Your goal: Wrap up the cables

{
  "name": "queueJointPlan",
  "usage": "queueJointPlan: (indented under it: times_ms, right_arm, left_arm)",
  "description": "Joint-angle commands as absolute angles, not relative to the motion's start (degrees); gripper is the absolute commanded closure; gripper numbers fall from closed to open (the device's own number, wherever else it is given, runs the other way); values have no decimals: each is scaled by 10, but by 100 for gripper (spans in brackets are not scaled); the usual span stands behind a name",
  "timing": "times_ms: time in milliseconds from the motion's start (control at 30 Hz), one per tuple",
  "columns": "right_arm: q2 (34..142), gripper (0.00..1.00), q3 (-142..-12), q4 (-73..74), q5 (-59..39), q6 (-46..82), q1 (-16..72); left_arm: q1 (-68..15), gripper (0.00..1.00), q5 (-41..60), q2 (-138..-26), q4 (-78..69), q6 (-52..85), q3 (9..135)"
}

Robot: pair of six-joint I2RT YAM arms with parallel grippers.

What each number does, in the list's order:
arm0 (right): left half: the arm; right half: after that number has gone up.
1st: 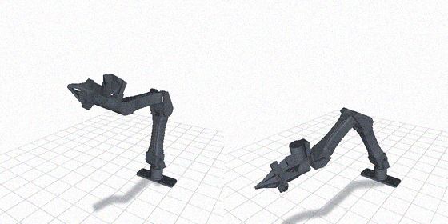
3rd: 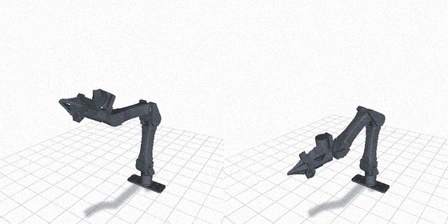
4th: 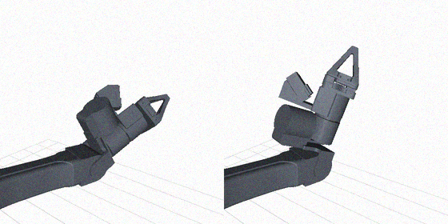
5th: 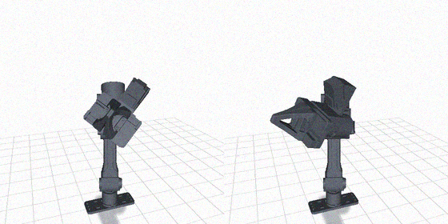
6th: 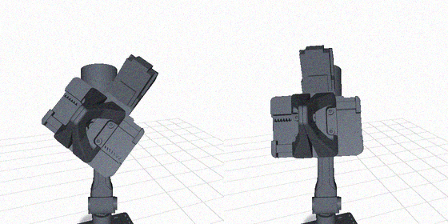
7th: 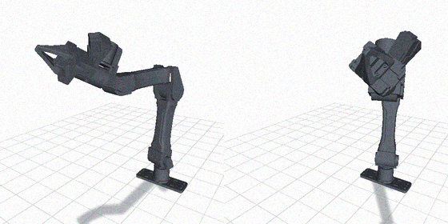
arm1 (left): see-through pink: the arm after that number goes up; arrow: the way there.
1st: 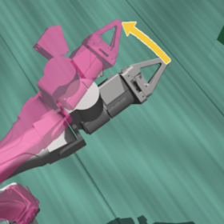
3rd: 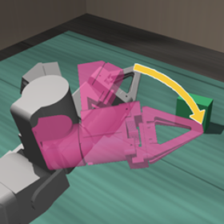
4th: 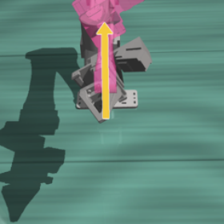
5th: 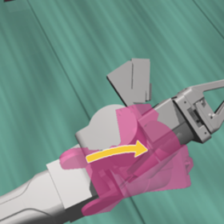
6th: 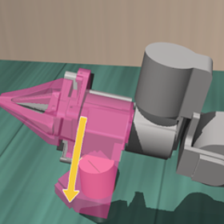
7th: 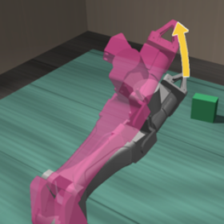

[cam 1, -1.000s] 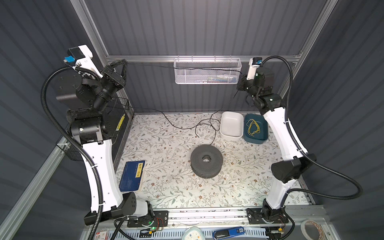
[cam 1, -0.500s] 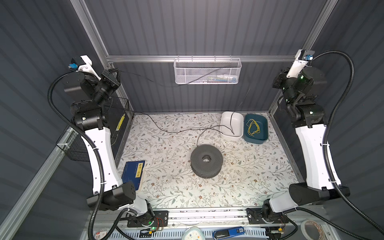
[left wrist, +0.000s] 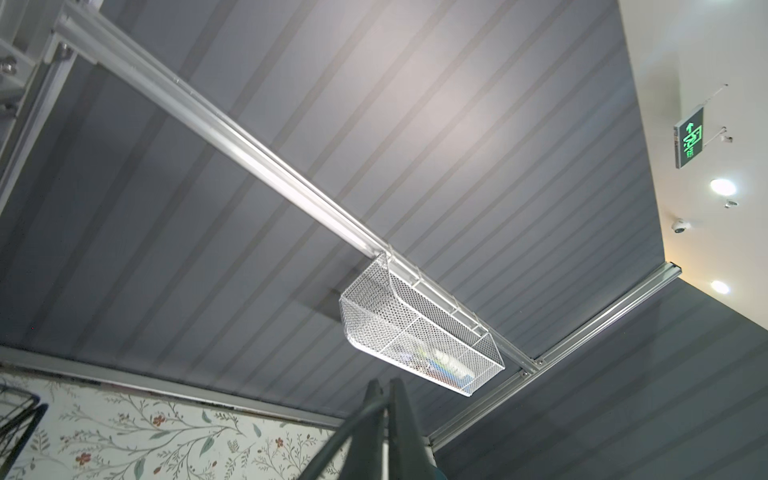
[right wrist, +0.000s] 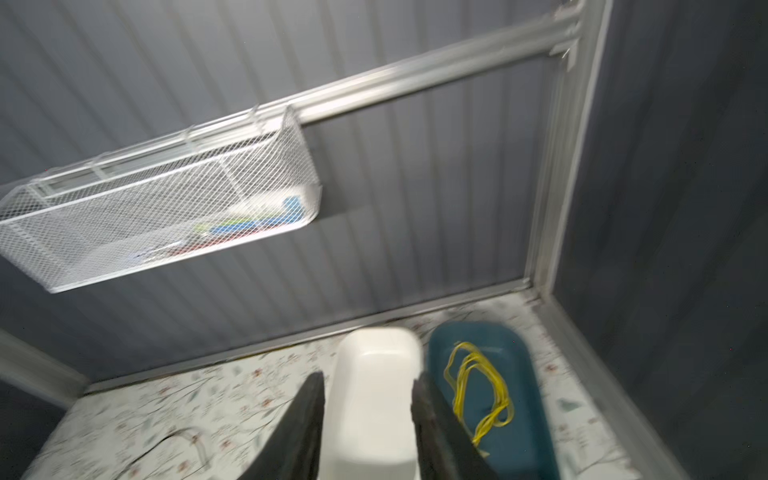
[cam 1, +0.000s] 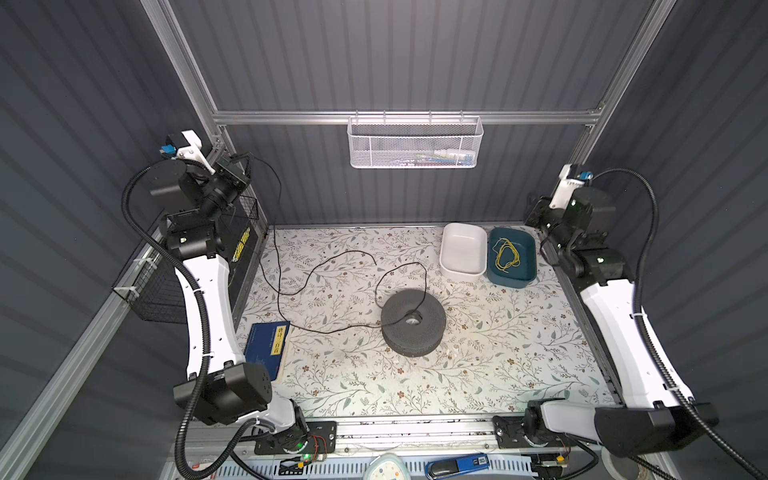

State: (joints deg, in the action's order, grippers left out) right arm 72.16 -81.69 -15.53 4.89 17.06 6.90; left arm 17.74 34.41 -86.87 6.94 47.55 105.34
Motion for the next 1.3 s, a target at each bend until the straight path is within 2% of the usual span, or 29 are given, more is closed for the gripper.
queueJointPlan:
  times_ms: [0, 200, 367, 500, 833, 1100, 1167, 1267]
  right_arm:
    - [727, 56, -715, -108, -16, 247, 86]
    - [814, 45, -658, -59, -98, 299, 160]
    - [952, 37, -747, -93, -174, 272, 217]
    - [1053, 35, -834, -158, -214, 241, 241]
    - [1183, 36, -929, -273, -263, 189, 249]
    - [1219, 44, -934, -270, -276, 191, 252]
    - [1224, 53, -936, -263, -292, 192, 252]
    - [1221, 76, -936, -247, -305, 199, 252]
  left_arm:
    - [180, 100, 372, -847, 15, 495, 1024]
    - [180, 100, 384, -831, -35, 518, 943]
    - [178, 100, 385, -817, -37, 510, 910]
    - [177, 100, 386, -813, -33, 506, 903]
    - [168, 100, 388, -811, -32, 501, 897]
    - [161, 100, 386, -811, -34, 498, 885]
    - [161, 100, 384, -811, -34, 497, 886]
    - [160, 100, 385, -812, -30, 495, 888]
